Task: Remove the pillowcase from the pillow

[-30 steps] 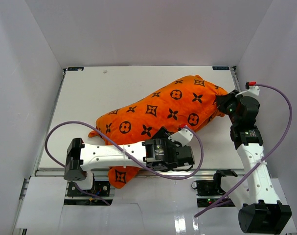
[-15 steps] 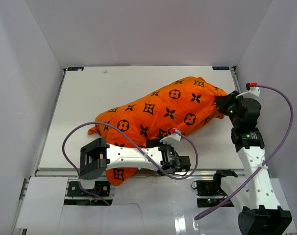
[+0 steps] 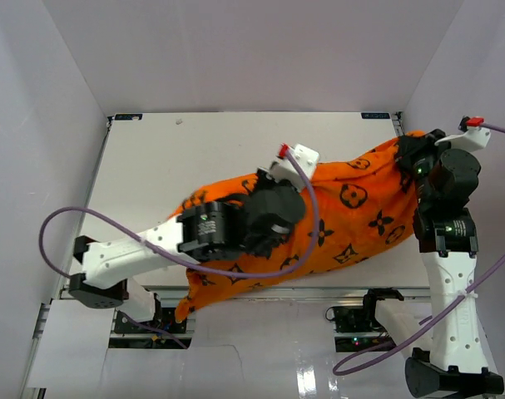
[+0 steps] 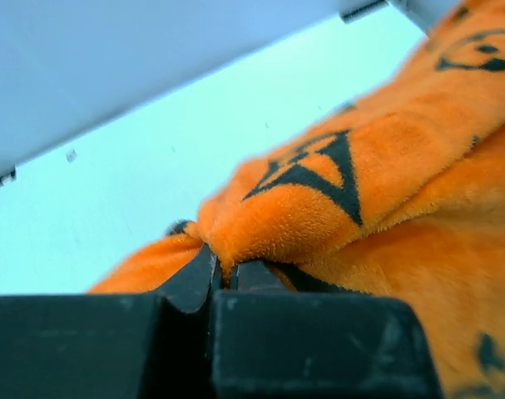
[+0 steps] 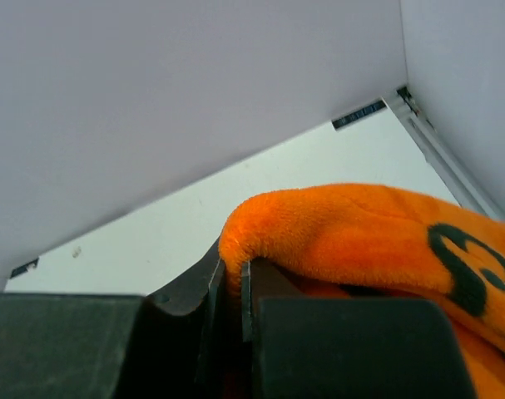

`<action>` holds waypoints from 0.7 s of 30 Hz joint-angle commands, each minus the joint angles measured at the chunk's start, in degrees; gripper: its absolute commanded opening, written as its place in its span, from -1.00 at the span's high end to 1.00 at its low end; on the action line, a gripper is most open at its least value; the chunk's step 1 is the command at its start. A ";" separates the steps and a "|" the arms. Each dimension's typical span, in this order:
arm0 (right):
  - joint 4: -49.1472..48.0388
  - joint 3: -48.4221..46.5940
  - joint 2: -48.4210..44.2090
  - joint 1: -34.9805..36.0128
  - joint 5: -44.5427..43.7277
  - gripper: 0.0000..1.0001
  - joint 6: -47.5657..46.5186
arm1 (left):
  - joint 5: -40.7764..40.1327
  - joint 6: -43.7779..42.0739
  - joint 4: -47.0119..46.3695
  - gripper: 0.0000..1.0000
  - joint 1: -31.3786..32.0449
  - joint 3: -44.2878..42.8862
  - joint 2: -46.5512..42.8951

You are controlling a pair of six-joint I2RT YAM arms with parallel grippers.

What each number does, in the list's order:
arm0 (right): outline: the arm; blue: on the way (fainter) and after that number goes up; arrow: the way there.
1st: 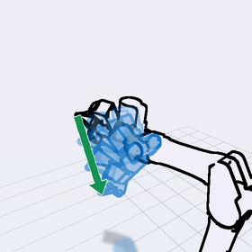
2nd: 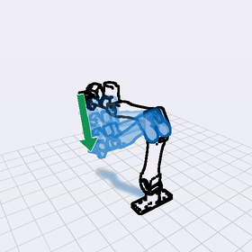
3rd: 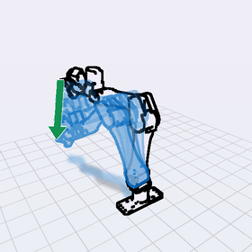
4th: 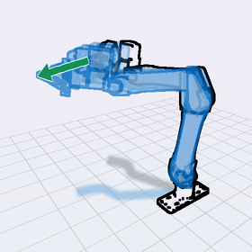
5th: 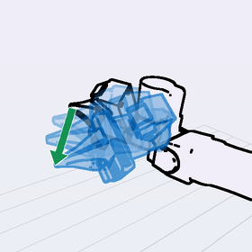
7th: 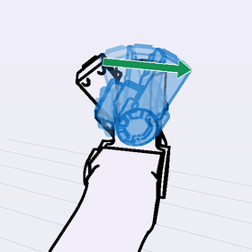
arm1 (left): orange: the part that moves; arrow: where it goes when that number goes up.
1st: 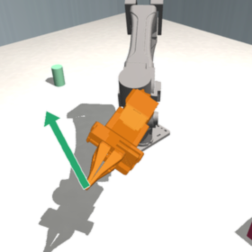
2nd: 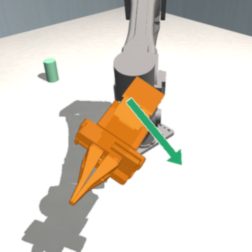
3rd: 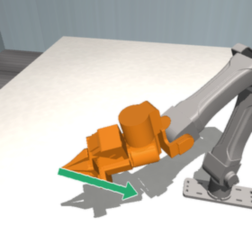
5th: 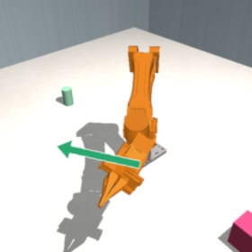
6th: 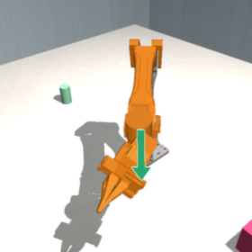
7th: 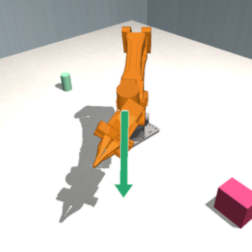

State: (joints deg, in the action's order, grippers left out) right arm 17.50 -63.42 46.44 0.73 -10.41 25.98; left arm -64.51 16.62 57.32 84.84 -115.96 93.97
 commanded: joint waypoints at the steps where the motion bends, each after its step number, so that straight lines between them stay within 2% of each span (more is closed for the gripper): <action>1: -4.92 -8.02 4.52 0.24 2.66 0.85 -1.37 | 1.72 -29.71 -39.15 1.00 -11.57 9.76 -10.99; 2: -5.19 -8.65 9.07 0.23 7.64 0.85 -1.37 | 5.76 -20.58 -36.08 1.00 -15.63 11.18 -11.79; 3: -5.63 -8.83 11.29 0.41 9.69 0.85 -1.28 | 15.54 -13.09 -26.57 1.00 -24.28 11.28 -12.14; 4: -6.24 -7.35 13.14 0.58 13.98 0.85 -1.11 | 20.78 -7.54 -24.90 1.00 -28.28 12.85 -12.58; 5: -7.20 -5.59 16.03 0.85 14.71 0.85 -0.84 | 24.74 -3.04 -25.32 1.00 -31.72 16.17 -13.28; 6: -11.13 -3.31 17.10 1.11 15.16 0.85 -0.75 | 30.61 -2.56 -27.07 1.00 -36.54 24.82 -14.07; 8: -16.24 3.81 19.99 1.55 16.91 0.82 0.03 | 35.57 -1.95 -34.88 1.00 -41.13 32.61 -14.52; 10: -23.01 6.28 22.90 1.73 18.67 0.77 0.39 | 42.49 -0.28 -38.68 1.00 -48.43 38.06 -10.68; 12: -25.66 6.12 28.52 1.99 22.88 0.59 -0.05 | 47.86 0.34 -42.71 0.96 -54.13 39.32 -7.51; 13: -25.24 5.07 32.10 2.08 24.72 0.44 -0.57 | 49.20 -0.09 -42.99 0.82 -55.29 38.54 -4.01; 15: -23.57 1.29 34.68 2.52 25.62 0.25 -2.67 | 51.14 -2.28 -41.86 0.31 -57.23 35.91 -1.09; 16: -21.65 -0.46 35.99 2.61 25.18 0.05 -3.47 | 52.54 -3.43 -41.24 -0.32 -57.33 32.94 0.49; 18: -20.23 -1.53 36.27 2.69 23.78 -0.15 -5.05 | 53.08 -5.19 -39.48 -0.60 -57.33 30.72 0.69; 19: -19.18 -2.32 36.10 2.61 22.47 -0.39 -5.49 | 53.43 -5.28 -38.78 -0.67 -57.33 28.97 -0.01; 20: -18.56 -2.76 35.92 2.61 21.93 -0.55 -6.89 | 54.39 -4.76 -36.95 -0.82 -57.33 28.17 -0.63; 21: -17.77 -3.37 35.92 2.61 20.28 -0.82 -7.77 | 55.88 -4.41 -35.97 -0.94 -57.24 27.55 -1.33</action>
State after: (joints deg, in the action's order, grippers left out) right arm -3.64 -63.96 83.18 3.49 11.94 23.07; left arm -13.13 12.91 16.91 27.07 -85.08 96.62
